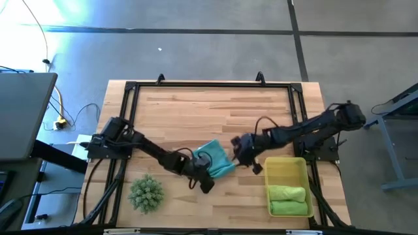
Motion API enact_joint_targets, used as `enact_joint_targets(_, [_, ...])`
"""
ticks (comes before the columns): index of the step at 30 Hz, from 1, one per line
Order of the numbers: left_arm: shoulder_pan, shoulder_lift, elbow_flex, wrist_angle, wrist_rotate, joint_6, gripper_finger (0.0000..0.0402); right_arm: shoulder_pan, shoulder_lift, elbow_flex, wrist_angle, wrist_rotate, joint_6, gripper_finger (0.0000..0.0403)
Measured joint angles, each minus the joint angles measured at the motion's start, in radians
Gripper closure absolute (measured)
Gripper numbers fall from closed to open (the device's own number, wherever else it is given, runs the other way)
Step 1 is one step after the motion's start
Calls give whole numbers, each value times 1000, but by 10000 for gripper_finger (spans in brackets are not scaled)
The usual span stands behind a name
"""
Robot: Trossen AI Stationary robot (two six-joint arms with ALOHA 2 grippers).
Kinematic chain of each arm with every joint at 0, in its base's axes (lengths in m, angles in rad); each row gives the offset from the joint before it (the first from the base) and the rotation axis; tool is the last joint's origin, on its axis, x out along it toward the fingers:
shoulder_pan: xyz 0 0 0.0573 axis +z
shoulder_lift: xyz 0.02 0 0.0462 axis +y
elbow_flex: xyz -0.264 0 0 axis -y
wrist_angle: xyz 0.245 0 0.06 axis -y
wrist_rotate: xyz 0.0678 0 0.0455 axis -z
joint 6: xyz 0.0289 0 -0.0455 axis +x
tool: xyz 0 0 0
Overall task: Roll microfiber towels into tight, uniform cylinder then place into a basket
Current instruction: Roll the blue microfiber cloth
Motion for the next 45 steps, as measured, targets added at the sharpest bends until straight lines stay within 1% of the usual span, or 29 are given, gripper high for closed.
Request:
enact_joint_targets(3, [8,0,-29,52,48,-44,396,77,14,0,15,40,-114,290])
enact_joint_targets(5, [16,0,-35,71,77,-53,396,115,40,0,19,93,-156,290])
enact_joint_targets(9, [28,0,-37,79,115,-53,396,162,108,2,32,207,-143,290])
enact_joint_targets(12, [35,0,-37,80,125,-48,396,181,164,1,49,282,-128,290])
enact_joint_targets(15, [40,0,-38,79,129,-46,396,202,200,1,75,337,-128,290])
enact_joint_targets(18, [42,0,-38,80,129,-44,396,217,215,1,92,362,-129,290])
enact_joint_targets(28, [48,-11,-42,87,129,-40,391,205,275,3,139,366,-128,290])
enact_joint_targets(31, [49,-12,-42,91,146,-28,391,199,296,7,152,365,-127,290])
enact_joint_targets(34, [49,-21,-43,92,161,-14,390,186,309,6,155,343,-69,290])
enact_joint_targets(37, [50,-38,-44,79,166,-13,382,163,310,5,150,284,3,294])
enact_joint_targets(40, [49,-64,-46,50,167,11,365,141,310,5,141,227,52,317])
enact_joint_targets(45, [48,-125,-46,-68,169,109,330,111,311,6,119,145,101,380])
